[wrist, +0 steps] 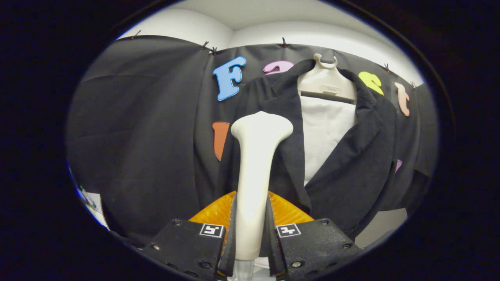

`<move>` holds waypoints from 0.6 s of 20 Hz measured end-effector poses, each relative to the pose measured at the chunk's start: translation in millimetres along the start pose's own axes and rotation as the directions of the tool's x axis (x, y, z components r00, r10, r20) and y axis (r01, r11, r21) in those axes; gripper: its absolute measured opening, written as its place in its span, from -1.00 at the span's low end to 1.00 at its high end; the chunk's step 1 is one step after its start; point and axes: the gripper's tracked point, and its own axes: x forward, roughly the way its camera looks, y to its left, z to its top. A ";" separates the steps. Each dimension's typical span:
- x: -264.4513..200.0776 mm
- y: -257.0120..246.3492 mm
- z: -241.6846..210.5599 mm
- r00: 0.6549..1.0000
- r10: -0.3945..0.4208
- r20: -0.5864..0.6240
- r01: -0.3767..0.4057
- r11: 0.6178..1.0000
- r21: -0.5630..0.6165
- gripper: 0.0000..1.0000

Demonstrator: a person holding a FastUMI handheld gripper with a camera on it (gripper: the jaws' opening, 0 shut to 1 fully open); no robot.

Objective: Iron the clothes twice with a garment steamer, once on the left side and once on the right side.

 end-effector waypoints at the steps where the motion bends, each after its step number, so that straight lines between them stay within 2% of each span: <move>1: -1.7 -0.2 -8.0 1.000 0.004 -0.011 -0.004 1.000 0.000 -0.28; 12: -17.9 -8.3 -79.2 0.991 0.039 -0.131 -0.037 0.999 0.018 -0.28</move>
